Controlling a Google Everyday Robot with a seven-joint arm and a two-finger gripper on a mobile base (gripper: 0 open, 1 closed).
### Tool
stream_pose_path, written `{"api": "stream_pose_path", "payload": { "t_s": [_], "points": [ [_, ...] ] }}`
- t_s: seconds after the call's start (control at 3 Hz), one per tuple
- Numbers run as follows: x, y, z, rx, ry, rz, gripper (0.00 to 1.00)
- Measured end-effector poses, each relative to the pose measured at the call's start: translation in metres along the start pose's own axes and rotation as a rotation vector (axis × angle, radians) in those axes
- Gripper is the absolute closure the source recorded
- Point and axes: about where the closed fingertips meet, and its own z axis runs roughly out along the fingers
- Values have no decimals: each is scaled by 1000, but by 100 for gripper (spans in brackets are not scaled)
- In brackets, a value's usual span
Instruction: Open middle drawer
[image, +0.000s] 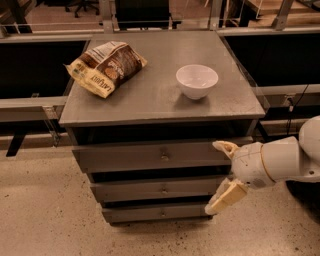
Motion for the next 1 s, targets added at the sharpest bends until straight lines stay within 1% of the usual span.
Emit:
{"api": "stream_pose_path", "payload": {
  "t_s": [0.33,0.67,1.0],
  "points": [
    [13,-3,9,17,66,-38,0],
    [61,-10,46,43,217,-202,0],
    [118,-24,64,20,330,-304,0]
  ]
}}
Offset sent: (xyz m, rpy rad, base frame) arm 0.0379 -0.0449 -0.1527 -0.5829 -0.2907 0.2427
